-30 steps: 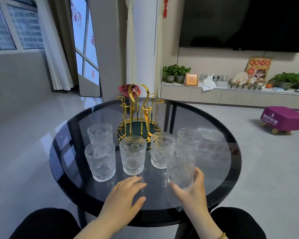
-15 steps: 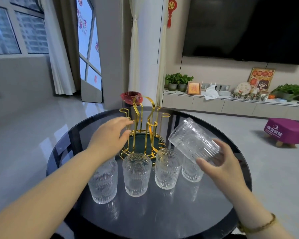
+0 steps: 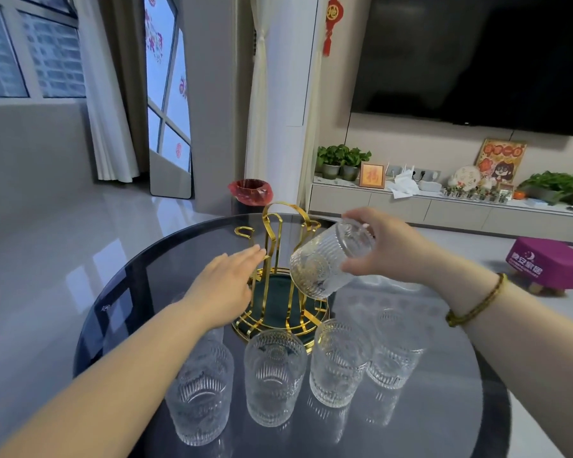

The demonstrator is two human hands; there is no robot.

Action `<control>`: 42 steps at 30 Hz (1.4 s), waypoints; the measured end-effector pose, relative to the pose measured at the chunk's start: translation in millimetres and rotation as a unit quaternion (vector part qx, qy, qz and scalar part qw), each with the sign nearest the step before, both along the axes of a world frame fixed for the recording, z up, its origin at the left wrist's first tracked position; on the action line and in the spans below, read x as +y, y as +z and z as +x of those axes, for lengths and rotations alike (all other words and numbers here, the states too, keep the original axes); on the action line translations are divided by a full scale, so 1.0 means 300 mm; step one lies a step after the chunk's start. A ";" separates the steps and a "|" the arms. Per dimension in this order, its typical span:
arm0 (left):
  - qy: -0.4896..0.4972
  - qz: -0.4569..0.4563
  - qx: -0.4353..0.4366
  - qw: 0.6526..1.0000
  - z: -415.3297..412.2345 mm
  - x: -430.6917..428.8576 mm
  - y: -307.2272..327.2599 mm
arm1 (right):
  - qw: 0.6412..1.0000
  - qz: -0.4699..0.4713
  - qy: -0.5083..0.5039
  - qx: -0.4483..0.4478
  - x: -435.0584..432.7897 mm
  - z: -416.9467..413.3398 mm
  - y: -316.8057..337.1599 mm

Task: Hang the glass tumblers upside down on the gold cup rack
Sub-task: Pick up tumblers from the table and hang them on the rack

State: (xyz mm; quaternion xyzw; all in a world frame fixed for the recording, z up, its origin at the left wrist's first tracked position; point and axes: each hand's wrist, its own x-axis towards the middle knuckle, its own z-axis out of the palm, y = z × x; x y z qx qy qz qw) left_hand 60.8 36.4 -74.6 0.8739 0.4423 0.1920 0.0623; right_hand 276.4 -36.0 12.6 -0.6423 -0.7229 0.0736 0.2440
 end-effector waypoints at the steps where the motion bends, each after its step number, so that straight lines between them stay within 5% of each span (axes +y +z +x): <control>1: 0.000 -0.005 -0.008 1.000 -0.001 0.002 -0.002 | 1.000 -0.014 0.005 -0.012 0.022 -0.010 0.000; 16: -0.019 -0.025 -0.040 0.999 -0.019 0.013 -0.014 | 0.989 -0.133 0.021 -0.057 0.160 -0.105 -0.088; 42: -0.004 -0.031 -0.046 0.998 -0.003 0.005 -0.018 | 0.994 -0.102 0.012 0.036 0.170 -0.089 -0.157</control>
